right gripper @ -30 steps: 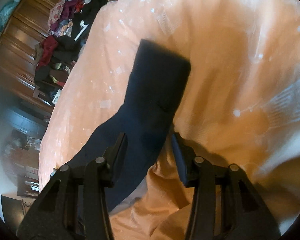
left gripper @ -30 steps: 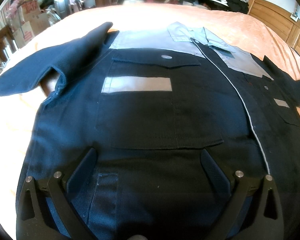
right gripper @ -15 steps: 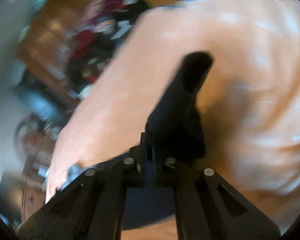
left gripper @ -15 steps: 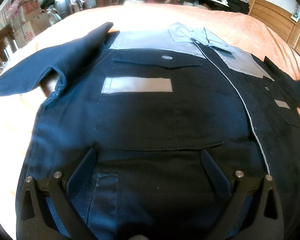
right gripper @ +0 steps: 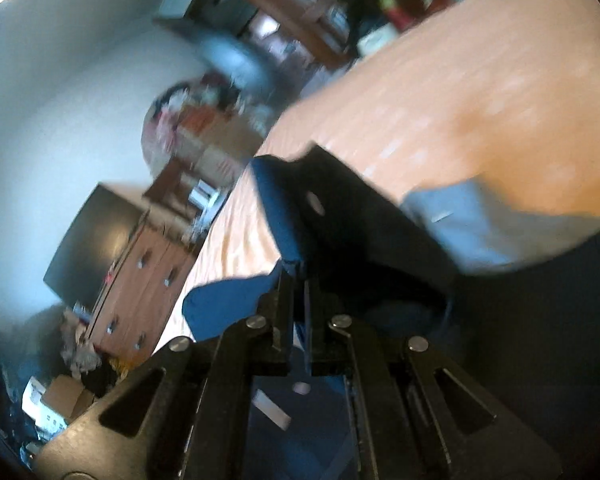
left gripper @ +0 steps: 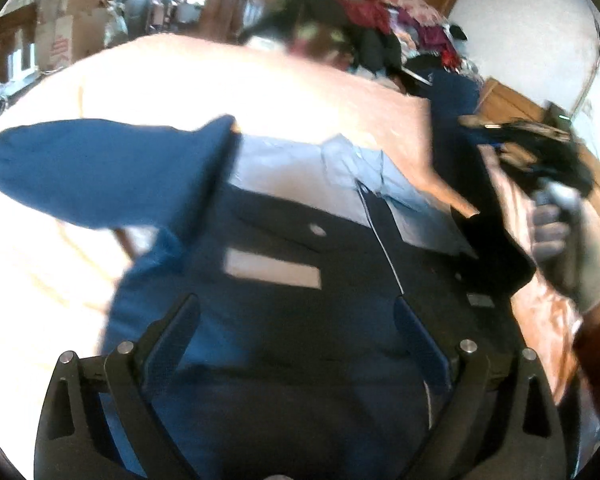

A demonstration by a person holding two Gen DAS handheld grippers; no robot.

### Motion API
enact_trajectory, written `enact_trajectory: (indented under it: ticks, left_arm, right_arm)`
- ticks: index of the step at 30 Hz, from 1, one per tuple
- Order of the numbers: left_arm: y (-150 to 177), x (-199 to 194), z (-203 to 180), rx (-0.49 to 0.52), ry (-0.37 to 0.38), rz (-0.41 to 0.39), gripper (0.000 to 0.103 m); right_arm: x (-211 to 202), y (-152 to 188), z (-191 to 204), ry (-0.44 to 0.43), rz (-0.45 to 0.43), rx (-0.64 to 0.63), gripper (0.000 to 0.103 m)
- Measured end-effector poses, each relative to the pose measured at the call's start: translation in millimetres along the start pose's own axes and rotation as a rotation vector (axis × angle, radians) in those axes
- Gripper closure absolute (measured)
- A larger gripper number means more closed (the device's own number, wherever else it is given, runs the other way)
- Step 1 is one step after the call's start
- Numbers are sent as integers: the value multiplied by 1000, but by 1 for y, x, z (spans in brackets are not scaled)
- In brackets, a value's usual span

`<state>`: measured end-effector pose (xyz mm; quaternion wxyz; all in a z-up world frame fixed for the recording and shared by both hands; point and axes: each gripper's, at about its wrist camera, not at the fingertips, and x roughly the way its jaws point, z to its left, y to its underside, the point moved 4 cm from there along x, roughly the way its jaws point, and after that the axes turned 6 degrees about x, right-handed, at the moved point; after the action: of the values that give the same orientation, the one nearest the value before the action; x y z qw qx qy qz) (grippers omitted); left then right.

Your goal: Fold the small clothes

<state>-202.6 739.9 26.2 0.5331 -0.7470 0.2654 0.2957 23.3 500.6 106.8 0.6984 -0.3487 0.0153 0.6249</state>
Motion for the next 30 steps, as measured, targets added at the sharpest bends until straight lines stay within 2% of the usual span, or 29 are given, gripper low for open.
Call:
enact_trajectory:
  ticks: [2, 4, 6, 8, 11, 13, 17, 18, 20, 22, 23, 24, 25, 27, 28, 30]
  left_arm:
    - [0, -5, 15, -22, -17, -4, 5]
    - [-1, -5, 26, -54, -14, -2, 5]
    - [-1, 0, 33, -78, 2, 10, 5]
    - [0, 5, 35, -78, 10, 16, 5]
    - [4, 13, 35, -76, 30, 27, 5]
    - [5, 17, 36, -78, 40, 30, 5]
    - [16, 25, 41, -82, 40, 55, 5]
    - [19, 28, 43, -95, 41, 66, 5]
    - [24, 35, 45, -127, 48, 85, 5]
    - [25, 40, 43, -134, 49, 89, 5]
    - [25, 40, 39, -126, 45, 88, 5]
    - [25, 41, 36, -120, 43, 89, 5]
    - [25, 42, 35, -115, 41, 91, 5]
    - [25, 44, 31, -103, 37, 98, 5]
    - [25, 46, 28, -95, 34, 102, 5]
    - [23, 50, 25, -83, 29, 110, 5]
  right_arm:
    - [29, 11, 10, 6, 29, -23, 97]
    - [56, 22, 12, 13, 84, -27, 88]
    - [60, 31, 13, 48, 104, -62, 74]
    - [48, 33, 16, 56, 93, -86, 61]
    - [-3, 39, 7, 65, 29, -140, 52]
    - [-53, 37, -24, 168, -47, -165, 45]
    - [-140, 26, -113, 446, -164, -53, 43]
    - [-155, 27, -138, 510, -167, -13, 43]
    - [-159, 33, -172, 548, -123, 63, 43]
    - [-148, 41, -200, 501, -40, 151, 45]
    - [-143, 46, -209, 465, -12, 196, 57]
    - [-138, 51, -216, 424, 13, 229, 89]
    - [-140, 50, -220, 418, 13, 235, 95]
    - [-157, 50, -229, 338, -43, 287, 103]
    - [-169, 50, -237, 345, -79, 303, 103]
    - [-178, 53, -253, 340, -92, 343, 103]
